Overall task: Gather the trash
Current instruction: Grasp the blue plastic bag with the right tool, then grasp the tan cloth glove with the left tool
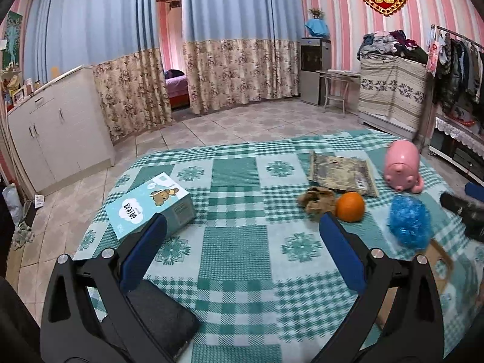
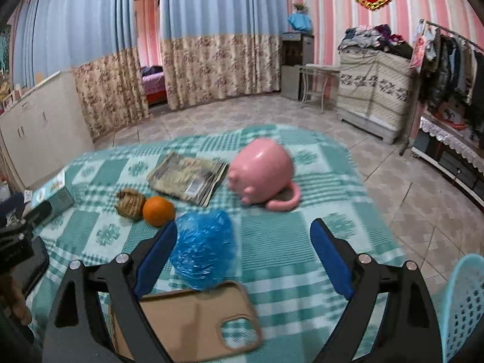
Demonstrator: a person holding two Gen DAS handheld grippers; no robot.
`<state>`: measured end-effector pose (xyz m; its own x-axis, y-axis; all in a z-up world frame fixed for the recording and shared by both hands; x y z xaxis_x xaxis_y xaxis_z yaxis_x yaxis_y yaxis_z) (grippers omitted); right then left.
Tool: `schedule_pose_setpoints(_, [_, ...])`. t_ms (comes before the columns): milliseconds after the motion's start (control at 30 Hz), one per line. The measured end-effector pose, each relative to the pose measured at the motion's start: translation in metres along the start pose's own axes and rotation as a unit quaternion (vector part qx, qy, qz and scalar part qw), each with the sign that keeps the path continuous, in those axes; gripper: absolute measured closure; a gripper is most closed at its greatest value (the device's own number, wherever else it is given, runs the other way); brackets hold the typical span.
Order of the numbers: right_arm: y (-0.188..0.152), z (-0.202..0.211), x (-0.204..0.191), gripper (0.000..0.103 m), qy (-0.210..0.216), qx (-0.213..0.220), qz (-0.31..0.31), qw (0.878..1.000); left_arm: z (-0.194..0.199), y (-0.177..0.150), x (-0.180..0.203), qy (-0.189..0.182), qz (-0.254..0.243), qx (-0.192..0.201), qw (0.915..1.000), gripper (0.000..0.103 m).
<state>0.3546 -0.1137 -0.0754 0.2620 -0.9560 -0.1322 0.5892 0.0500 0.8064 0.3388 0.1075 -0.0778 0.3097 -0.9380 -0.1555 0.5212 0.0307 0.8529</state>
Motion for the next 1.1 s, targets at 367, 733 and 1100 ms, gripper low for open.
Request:
schedule_pose_setpoints(367, [-0.022,-0.050,-0.010,0.042,0.052,-0.052,-0.002,0.997,-0.020,-0.030,0.000,0.009,0.011,-0.018,0.9997,0.006])
schedule_pose_setpoints(733, [-0.004,-0.020,0.004,0.082,0.063,-0.007,-0.015,0.998,-0.038,-0.005,0.031,-0.012,-0.001,-0.045,0.9989,0.006])
schedule_pose_setpoints(1100, [-0.001,-0.018,0.039,0.082,0.048,-0.006,-0.050,0.998,-0.089,0.006,0.095,-0.015,-0.053,-0.086,0.9948,0.006])
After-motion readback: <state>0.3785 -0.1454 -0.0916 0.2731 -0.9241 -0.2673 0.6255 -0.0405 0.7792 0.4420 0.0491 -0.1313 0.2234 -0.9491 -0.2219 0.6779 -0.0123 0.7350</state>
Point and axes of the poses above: each gripper's, at about its wrist camera, not at the fingertips, and z roughly against the way its jaws point, x to its right, y to its top, the point moved 8 cm from there along -z, roughly the way its jaws point, and after that the axes turned 10 degrees about y, right-handed, at the moved point
